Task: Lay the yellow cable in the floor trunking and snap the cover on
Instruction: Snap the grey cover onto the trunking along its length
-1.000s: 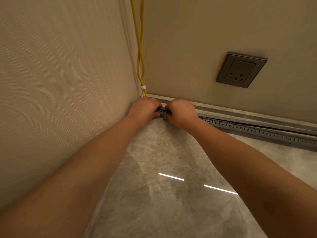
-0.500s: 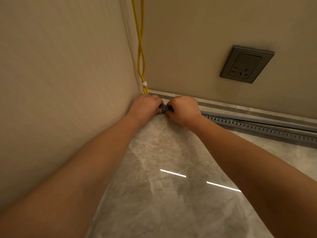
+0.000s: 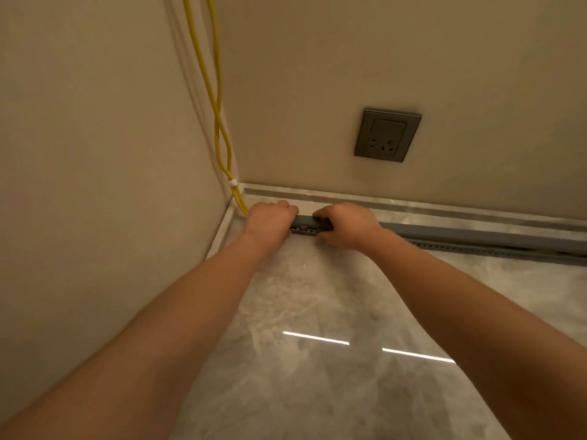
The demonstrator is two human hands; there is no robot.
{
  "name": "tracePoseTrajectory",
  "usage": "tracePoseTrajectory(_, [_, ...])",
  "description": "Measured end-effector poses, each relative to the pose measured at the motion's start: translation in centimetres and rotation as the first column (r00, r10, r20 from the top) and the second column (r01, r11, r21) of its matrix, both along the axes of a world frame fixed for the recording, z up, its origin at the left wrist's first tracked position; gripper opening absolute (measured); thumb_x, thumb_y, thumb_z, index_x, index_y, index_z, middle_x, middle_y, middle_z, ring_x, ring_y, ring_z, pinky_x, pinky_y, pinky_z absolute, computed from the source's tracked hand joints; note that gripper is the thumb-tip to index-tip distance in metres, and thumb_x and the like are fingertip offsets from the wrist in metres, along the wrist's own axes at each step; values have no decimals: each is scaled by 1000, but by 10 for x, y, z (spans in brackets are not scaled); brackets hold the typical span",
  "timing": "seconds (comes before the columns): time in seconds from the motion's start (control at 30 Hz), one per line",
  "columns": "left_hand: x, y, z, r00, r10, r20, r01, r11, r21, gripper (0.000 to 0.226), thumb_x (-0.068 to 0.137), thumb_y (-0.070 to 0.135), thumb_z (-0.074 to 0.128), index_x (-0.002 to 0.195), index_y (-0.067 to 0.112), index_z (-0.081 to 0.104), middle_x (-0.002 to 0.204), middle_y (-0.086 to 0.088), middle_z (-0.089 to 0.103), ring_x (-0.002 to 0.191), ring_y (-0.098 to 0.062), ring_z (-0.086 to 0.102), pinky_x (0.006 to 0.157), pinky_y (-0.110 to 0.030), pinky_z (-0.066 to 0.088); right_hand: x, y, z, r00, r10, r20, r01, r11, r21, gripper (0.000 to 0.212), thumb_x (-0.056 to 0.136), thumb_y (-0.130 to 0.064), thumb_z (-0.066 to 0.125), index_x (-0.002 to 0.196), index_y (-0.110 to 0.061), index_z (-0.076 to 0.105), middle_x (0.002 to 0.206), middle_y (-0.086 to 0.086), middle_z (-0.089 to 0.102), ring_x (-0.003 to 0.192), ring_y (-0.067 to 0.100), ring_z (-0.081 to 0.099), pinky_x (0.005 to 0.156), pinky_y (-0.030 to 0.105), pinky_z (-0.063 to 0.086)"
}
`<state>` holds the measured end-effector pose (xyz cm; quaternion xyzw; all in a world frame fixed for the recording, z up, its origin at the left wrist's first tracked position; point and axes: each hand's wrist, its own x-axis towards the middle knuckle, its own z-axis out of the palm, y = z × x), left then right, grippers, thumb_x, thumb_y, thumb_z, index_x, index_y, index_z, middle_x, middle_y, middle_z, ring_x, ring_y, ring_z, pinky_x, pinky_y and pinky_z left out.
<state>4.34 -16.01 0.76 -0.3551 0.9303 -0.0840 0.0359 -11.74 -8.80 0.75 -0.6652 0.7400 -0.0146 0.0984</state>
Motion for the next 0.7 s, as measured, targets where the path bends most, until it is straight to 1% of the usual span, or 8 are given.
tracePoseTrajectory(0.13, [-34,25,4,999,-35,-10,35,998,43,32,90,26,56,121,19,57,114,-5,59,102,-26,62,78,-38,49,-34,33,6,997,-82,-13,83,995,48,34,83,-34,60,116,-33,62,104,-1,67,94,24,61,66,33,45])
tracePoseTrajectory(0.23, [-58,41,5,999,-49,-5,50,996,76,33,91,26,55,123,18,55,117,-6,57,105,-27,60,81,-38,48,-58,60,8,991,-128,-37,129,991,43,32,83,-33,60,114,-32,61,105,0,67,94,24,60,70,36,51])
tracePoseTrajectory(0.3, [-73,51,5,999,-52,1,52,994,93,34,92,24,55,124,16,54,119,-7,56,107,-28,59,82,-38,48,-72,79,8,987,-157,-32,158,987,23,34,83,-31,59,117,-31,60,109,1,66,99,26,60,75,39,53])
tracePoseTrajectory(0.4, [-100,69,4,998,-60,-7,60,992,111,36,90,23,56,125,16,52,119,-7,56,107,-27,59,81,-37,48,-96,105,8,982,-188,-20,188,982,28,47,83,-28,59,129,-28,54,122,1,61,113,26,56,84,43,54])
tracePoseTrajectory(0.47, [-122,86,4,997,-73,-19,75,991,112,37,90,22,56,126,16,51,119,-6,56,107,-27,59,81,-37,48,-115,124,9,979,-202,-18,202,979,35,51,83,-27,59,134,-27,51,126,0,58,118,25,52,85,41,52])
tracePoseTrajectory(0.6, [-170,120,4,995,-91,-43,96,989,111,36,91,24,55,126,16,51,118,-6,56,105,-26,59,79,-37,48,-160,161,11,975,-219,-36,221,974,43,50,84,-28,58,134,-25,50,124,0,57,119,25,50,84,40,51])
tracePoseTrajectory(0.7, [-209,145,3,993,-103,-57,109,988,112,35,91,25,56,125,17,52,116,-5,57,103,-26,60,78,-36,48,-199,189,15,968,-248,-43,250,967,49,49,85,-26,58,134,-25,50,127,0,56,121,24,49,87,41,52])
